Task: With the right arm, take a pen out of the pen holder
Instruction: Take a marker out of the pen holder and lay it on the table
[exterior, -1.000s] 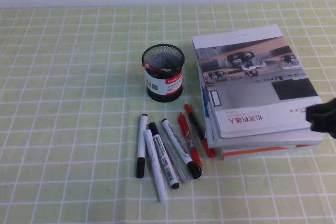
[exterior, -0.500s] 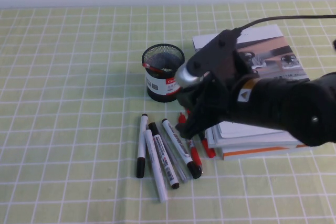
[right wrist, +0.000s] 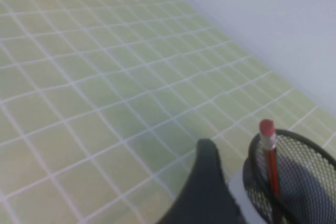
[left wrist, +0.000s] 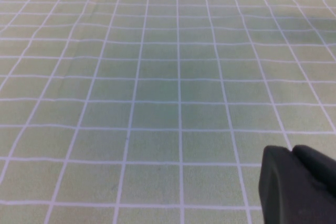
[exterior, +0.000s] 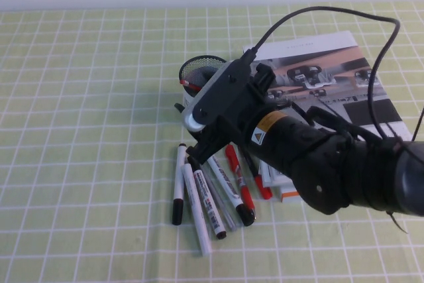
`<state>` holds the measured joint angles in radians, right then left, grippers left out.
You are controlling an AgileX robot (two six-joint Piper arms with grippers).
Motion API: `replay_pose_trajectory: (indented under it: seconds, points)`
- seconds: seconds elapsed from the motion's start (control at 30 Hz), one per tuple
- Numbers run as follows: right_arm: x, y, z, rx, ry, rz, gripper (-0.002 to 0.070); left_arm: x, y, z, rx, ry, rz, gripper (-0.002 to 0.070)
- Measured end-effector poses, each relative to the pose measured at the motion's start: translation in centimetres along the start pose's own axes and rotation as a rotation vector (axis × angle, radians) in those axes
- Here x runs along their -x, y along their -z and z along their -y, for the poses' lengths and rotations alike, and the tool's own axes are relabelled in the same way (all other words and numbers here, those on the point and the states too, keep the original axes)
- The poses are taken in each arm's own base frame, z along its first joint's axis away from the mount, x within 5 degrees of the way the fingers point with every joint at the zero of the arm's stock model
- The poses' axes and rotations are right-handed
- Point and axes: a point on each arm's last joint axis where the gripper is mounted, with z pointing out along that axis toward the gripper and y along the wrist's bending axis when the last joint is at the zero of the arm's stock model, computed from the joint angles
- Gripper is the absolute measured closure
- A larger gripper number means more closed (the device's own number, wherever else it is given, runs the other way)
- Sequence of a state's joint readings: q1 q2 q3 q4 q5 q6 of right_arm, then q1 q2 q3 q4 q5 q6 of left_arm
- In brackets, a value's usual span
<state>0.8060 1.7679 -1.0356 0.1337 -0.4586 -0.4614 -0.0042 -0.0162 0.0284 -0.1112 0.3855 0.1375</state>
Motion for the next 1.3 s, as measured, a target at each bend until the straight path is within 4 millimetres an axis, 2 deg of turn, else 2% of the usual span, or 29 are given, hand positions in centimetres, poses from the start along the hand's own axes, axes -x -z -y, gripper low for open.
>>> replay_pose_trajectory:
  seconds: [0.23,0.47,0.83,1.0,1.3]
  points:
    - [-1.8,-2.6,0.3,-0.041,0.023,0.041,0.0252,0.0,0.0,0.0,0.0,0.0,0.0,0.068]
    - [-2.6,-5.0,0.8,-0.055,0.036,0.047,0.0272,0.0,0.0,0.0,0.0,0.0,0.0,0.068]
    - [-3.3,-7.3,1.4,-0.07,0.032,0.038,0.029,0.0,0.0,0.0,0.0,0.0,0.0,0.068]
    - [-3.7,-7.7,1.3,-0.068,0.032,0.031,0.0373,0.0,0.0,0.0,0.0,0.0,0.0,0.068]
    - [-3.9,-7.8,1.4,-0.069,0.03,0.025,0.0588,0.0,0.0,0.0,0.0,0.0,0.0,0.068]
